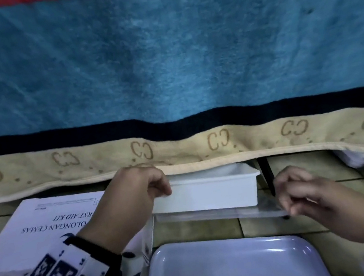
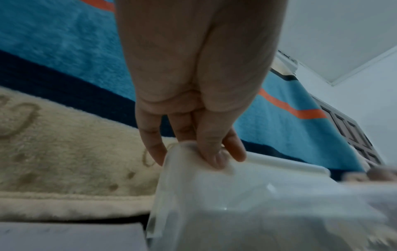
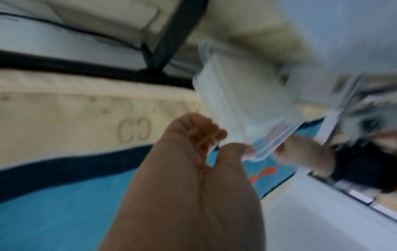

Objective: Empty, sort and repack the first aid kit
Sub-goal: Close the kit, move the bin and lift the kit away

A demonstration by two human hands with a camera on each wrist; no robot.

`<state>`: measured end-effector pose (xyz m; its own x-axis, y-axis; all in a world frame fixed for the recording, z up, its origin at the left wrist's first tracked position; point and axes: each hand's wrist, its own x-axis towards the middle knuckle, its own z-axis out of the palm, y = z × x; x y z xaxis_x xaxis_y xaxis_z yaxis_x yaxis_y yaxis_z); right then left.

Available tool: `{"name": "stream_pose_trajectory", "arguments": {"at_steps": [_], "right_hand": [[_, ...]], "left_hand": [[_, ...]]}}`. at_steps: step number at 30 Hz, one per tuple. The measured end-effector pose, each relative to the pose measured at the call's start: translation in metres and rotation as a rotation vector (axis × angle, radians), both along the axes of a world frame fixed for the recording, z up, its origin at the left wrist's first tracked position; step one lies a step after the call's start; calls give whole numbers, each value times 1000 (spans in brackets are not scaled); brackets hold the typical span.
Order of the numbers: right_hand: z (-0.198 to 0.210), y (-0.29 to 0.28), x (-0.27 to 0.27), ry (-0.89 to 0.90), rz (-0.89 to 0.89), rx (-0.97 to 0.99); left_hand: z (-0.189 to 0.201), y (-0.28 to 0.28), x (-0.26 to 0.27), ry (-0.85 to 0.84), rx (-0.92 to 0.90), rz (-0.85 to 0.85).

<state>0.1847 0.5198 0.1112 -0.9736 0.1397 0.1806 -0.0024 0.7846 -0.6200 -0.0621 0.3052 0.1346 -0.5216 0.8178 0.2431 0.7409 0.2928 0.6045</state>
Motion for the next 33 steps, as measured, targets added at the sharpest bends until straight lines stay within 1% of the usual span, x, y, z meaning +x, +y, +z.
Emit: {"name": "stream_pose_trajectory", "arguments": {"at_steps": [2, 3, 5, 6, 7, 8, 9, 10, 11, 12, 14, 15, 16, 17, 19, 21, 23, 26, 29, 30, 33], "right_hand": [[11, 3, 14, -19, 47, -139], [19, 4, 22, -36, 63, -247], [23, 13, 40, 21, 32, -478], [20, 24, 50, 88, -78, -546], [20, 36, 54, 122, -239, -600], [23, 44, 56, 133, -320, -713], [27, 48, 51, 175, -271, -830], [27, 49, 45, 249, -195, -1006], [29, 44, 36, 277, -233, -1152], [29, 39, 29, 263, -291, -1148], [18, 27, 10, 165, -567, -885], [9, 20, -1, 88, -637, -849], [-1, 18, -8, 33, -662, -858], [-10, 18, -17, -19, -703, -874], [-24, 23, -33, -99, -814, -822], [-33, 24, -47, -141, -837, -762], [-41, 25, -57, -187, -839, -657], [-42, 30, -65, -253, -864, -416], [-37, 31, -68, -264, -874, -218], [-35, 32, -68, -264, -881, -194], [-36, 35, -71, -291, -897, -211]], "left_hand": [[-7, -1, 5, 48, -31, -26], [-11, -2, 7, 65, -52, -28], [-19, -3, 13, 73, -108, -34], [-22, -3, 16, 65, -147, -42], [-25, -3, 18, 48, -184, -60], [-29, -3, 21, 20, -221, -85], [-30, -3, 24, -15, -258, -111], [-33, -4, 27, -49, -290, -127], [-35, -3, 27, -66, -295, -124], [-36, -2, 27, -63, -267, -95], [-35, 4, 24, -35, -151, 48], [-32, 8, 22, -57, -120, 135], [-29, 13, 20, -106, -133, 206], [-27, 18, 19, -152, -182, 242], [-25, 26, 18, -201, -275, 247], [-25, 31, 17, -239, -301, 248], [-29, 33, 15, -291, -312, 243], [-34, 36, 12, -315, -340, 244], [-35, 37, 10, -317, -341, 247], [-36, 37, 9, -318, -334, 249], [-35, 38, 10, -361, -338, 261]]}}
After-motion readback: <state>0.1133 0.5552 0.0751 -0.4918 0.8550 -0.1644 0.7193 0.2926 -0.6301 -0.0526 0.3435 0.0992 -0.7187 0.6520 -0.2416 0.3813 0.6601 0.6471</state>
